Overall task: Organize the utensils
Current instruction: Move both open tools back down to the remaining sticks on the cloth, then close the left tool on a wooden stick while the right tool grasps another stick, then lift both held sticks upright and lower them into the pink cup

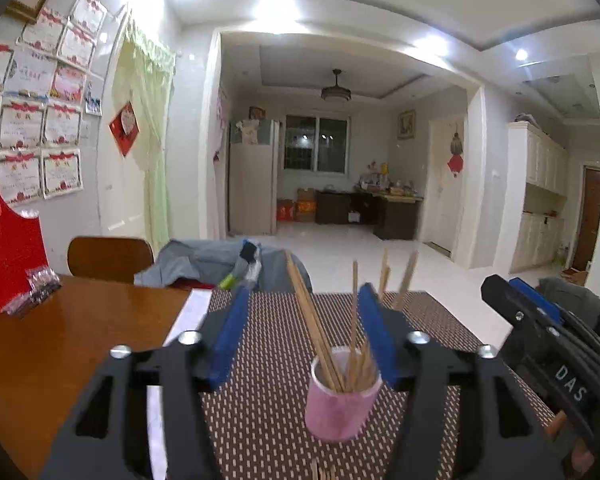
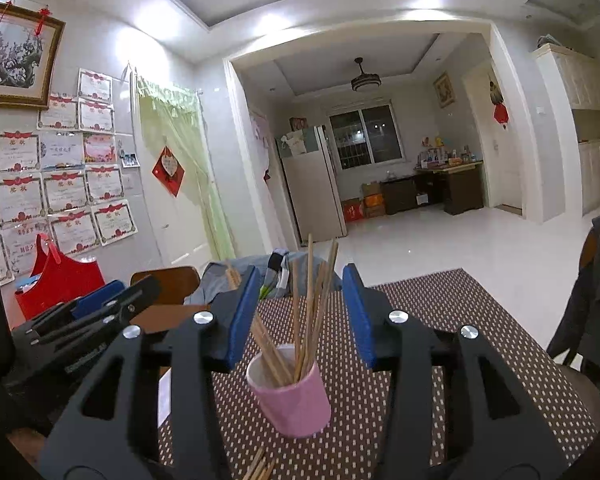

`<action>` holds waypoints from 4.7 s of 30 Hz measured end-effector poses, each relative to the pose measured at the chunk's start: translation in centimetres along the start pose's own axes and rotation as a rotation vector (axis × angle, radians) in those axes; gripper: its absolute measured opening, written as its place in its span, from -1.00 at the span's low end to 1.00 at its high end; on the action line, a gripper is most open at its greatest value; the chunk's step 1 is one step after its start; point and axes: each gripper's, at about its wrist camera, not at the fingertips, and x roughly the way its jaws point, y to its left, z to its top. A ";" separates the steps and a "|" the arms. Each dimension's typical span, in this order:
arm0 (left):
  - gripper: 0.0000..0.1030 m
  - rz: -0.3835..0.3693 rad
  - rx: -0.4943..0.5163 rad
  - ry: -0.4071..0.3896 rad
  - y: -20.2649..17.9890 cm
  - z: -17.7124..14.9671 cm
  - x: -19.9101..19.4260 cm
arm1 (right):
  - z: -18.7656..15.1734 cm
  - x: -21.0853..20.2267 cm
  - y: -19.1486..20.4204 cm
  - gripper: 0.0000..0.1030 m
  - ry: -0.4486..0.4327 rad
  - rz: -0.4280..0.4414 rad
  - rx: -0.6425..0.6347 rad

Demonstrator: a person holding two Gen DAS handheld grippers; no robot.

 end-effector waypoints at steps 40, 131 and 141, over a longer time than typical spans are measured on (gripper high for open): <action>0.13 -0.013 0.012 0.887 2.0 -17.0 1.5 | -14.1 -2.8 0.4 0.06 0.643 0.062 0.098; -0.88 -0.040 -0.226 0.858 6.7 -17.4 1.6 | -17.2 6.9 6.3 -0.86 0.972 -0.072 -0.140; -0.88 -0.084 -0.218 0.777 5.7 -14.6 0.3 | -15.2 4.3 2.3 -0.89 0.887 0.009 -0.013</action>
